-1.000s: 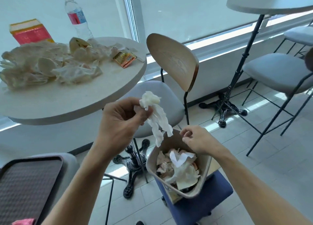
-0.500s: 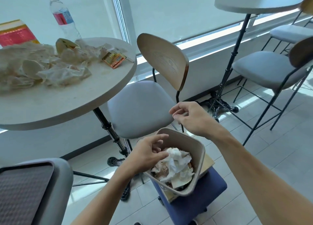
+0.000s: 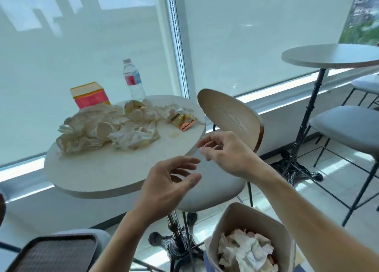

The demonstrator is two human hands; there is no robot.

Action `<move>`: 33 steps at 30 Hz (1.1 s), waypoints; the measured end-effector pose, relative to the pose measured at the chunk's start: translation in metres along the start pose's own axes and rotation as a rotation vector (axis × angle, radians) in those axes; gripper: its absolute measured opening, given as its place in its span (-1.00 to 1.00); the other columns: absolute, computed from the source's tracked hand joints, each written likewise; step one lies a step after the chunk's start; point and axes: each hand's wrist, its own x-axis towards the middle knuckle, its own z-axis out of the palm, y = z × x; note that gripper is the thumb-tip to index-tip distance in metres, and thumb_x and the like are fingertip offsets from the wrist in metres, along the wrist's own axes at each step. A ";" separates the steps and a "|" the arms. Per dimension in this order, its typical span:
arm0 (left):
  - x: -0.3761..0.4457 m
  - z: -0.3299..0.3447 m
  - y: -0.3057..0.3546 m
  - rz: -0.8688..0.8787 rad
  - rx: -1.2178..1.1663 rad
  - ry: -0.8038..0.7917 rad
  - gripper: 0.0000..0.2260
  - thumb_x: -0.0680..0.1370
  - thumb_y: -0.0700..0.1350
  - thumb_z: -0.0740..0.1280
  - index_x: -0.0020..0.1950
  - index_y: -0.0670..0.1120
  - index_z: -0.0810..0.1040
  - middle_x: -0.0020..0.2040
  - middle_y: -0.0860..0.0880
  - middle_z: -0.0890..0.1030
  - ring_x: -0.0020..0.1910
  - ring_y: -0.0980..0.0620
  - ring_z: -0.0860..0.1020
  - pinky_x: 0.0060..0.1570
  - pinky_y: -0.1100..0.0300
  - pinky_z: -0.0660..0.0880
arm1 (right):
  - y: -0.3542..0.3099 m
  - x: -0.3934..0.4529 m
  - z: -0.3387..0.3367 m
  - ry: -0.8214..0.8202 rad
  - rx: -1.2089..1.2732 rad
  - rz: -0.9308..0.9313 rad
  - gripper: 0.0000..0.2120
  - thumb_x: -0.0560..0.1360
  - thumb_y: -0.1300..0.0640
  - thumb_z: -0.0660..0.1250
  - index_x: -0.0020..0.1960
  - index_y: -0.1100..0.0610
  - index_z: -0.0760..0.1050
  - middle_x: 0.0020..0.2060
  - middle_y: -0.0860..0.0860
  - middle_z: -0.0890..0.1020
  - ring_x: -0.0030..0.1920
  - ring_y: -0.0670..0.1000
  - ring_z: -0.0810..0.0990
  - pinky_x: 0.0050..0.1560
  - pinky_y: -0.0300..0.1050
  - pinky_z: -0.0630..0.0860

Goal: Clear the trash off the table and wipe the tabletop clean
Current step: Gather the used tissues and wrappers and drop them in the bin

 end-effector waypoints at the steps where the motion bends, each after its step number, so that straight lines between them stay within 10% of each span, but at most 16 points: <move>1: 0.003 -0.011 0.004 0.011 0.000 0.021 -0.77 0.46 -0.05 0.46 0.08 0.17 0.61 -0.01 0.14 0.68 -0.04 0.21 0.63 -0.04 0.24 0.59 | -0.007 0.009 0.004 0.009 0.003 -0.017 -0.93 0.58 0.09 0.34 0.03 0.00 0.58 -0.06 -0.05 0.61 -0.04 -0.08 0.59 -0.01 -0.20 0.53; 7: 0.014 -0.082 -0.003 0.015 0.053 0.151 -0.81 0.46 -0.05 0.46 0.04 0.16 0.64 -0.06 0.17 0.69 -0.06 0.20 0.63 -0.06 0.23 0.58 | -0.035 0.071 0.051 0.056 -0.150 -0.074 -0.86 0.55 0.09 0.35 0.09 0.07 0.60 -0.10 -0.05 0.60 -0.07 -0.06 0.57 0.07 -0.09 0.54; 13: 0.020 -0.127 -0.036 -0.049 0.117 0.248 -0.84 0.47 -0.06 0.46 0.02 0.15 0.64 -0.09 0.14 0.69 -0.07 0.20 0.63 -0.05 0.20 0.59 | -0.042 0.112 0.098 -0.002 -0.499 -0.054 -0.50 0.52 -0.13 0.36 0.40 0.04 0.44 0.41 0.04 0.43 0.42 0.06 0.36 0.42 -0.02 0.27; 25: 0.035 -0.165 -0.060 -0.041 -0.053 0.356 -0.68 0.42 0.07 0.38 0.18 0.19 0.55 0.03 0.08 0.65 -0.02 0.15 0.64 -0.11 0.21 0.61 | -0.091 0.129 0.099 0.195 -0.115 -0.186 -0.90 0.48 0.05 0.47 -0.14 0.07 0.63 -0.45 -0.14 0.54 -0.47 -0.22 0.44 -0.40 -0.35 0.37; 33: 0.046 -0.170 -0.039 0.057 -0.555 0.318 -0.65 0.53 -0.01 0.24 0.27 -0.09 0.56 0.06 -0.09 0.69 0.03 -0.06 0.67 -0.02 0.16 0.60 | -0.130 0.132 0.115 0.028 0.088 -0.264 -0.84 0.44 0.09 0.53 -0.11 0.10 0.57 -0.32 0.02 0.67 -0.30 0.01 0.63 -0.16 0.01 0.61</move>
